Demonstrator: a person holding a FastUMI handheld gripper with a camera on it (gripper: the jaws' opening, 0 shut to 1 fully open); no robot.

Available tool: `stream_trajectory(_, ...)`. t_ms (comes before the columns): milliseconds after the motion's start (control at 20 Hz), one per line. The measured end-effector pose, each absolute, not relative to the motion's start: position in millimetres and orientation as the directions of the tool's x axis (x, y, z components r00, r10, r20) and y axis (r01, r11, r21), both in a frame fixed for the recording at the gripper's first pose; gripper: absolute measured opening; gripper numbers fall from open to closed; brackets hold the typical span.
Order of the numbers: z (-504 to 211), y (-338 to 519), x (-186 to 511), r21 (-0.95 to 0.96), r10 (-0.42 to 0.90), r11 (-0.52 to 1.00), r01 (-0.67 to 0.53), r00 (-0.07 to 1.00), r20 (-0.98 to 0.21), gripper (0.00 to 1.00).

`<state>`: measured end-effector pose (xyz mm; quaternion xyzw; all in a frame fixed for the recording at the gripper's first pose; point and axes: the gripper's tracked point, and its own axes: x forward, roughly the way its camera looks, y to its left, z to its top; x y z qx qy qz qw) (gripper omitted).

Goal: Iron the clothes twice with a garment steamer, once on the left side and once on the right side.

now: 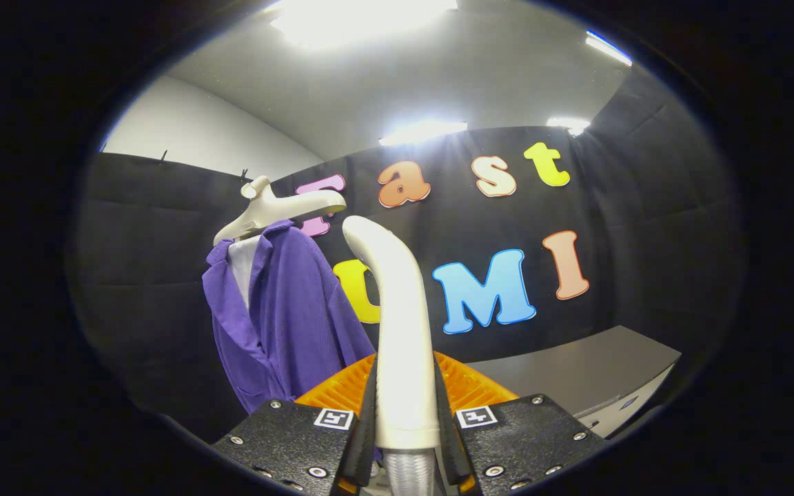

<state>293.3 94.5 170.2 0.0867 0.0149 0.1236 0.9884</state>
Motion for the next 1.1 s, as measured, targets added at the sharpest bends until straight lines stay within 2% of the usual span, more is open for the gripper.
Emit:
stream_trajectory(300, 211.2, 143.9, 280.3, 0.115, 0.179, 0.974, -0.193, 0.977, 0.117, 0.39)
stream_trajectory(600, 222.1, 202.8, 276.7, -0.026, 0.198, 0.980, -0.196, 0.964, 0.177, 0.40)
stream_trajectory(850, 183.3, 237.1, 270.7, -0.087, 0.232, 0.971, -0.224, 0.967, 0.102, 0.40)
stream_trajectory(1100, 142.4, 239.4, 263.1, -0.066, 0.237, 0.970, -0.235, 0.971, 0.024, 0.40)
